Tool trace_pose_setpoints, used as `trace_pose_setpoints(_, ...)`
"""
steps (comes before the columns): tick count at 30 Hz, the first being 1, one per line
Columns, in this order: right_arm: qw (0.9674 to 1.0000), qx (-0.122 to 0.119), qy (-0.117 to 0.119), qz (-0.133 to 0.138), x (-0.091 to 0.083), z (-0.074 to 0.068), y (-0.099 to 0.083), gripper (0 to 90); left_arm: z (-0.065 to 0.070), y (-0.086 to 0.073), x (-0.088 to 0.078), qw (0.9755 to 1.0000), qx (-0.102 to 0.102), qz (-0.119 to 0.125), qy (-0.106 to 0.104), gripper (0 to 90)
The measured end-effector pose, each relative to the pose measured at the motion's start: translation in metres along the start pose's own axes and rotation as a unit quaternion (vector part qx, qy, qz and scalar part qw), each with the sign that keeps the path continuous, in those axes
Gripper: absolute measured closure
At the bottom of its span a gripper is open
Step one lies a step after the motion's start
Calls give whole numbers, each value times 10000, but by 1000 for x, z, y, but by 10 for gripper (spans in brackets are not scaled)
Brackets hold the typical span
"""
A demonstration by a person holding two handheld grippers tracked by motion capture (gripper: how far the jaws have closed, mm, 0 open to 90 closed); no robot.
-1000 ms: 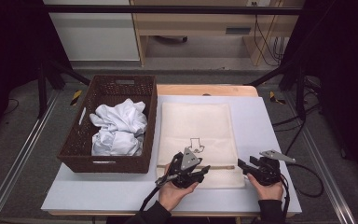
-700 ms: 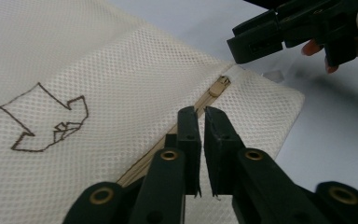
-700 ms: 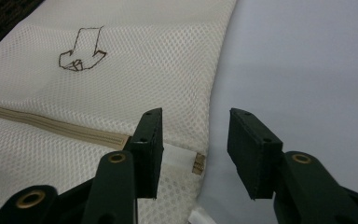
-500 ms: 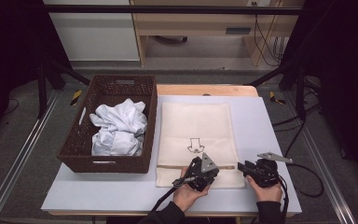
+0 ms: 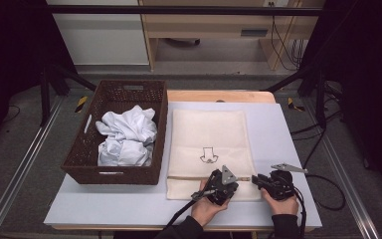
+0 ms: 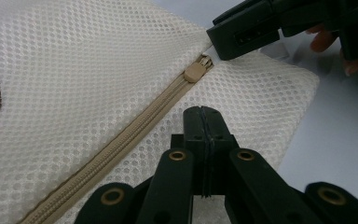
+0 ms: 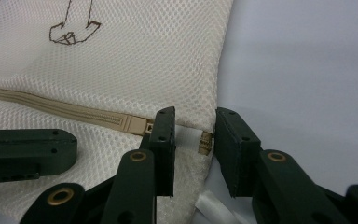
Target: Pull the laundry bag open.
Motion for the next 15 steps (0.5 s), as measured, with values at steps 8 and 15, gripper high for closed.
trace_pose_setpoints(8, 9999, 139, -50, -18, 1, 1, 0, 760, 1, -1, 1, 10000, 58, 2, 76, 888)
trace_pose_setpoints(15, 9998, 176, -41, 31, -2, 0, 2, 829, -2, -2, 1, 9999, -103, 12, -57, 888)
Point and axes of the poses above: each handheld gripper's, and its own axes: x roughly forward along the jaws, y roughly out of its top, z roughly to its right, the point moved 5 cm from there along x, roughly forward along the jaws, and after that the axes turned 1 degree about x, right-handed, at the moved point
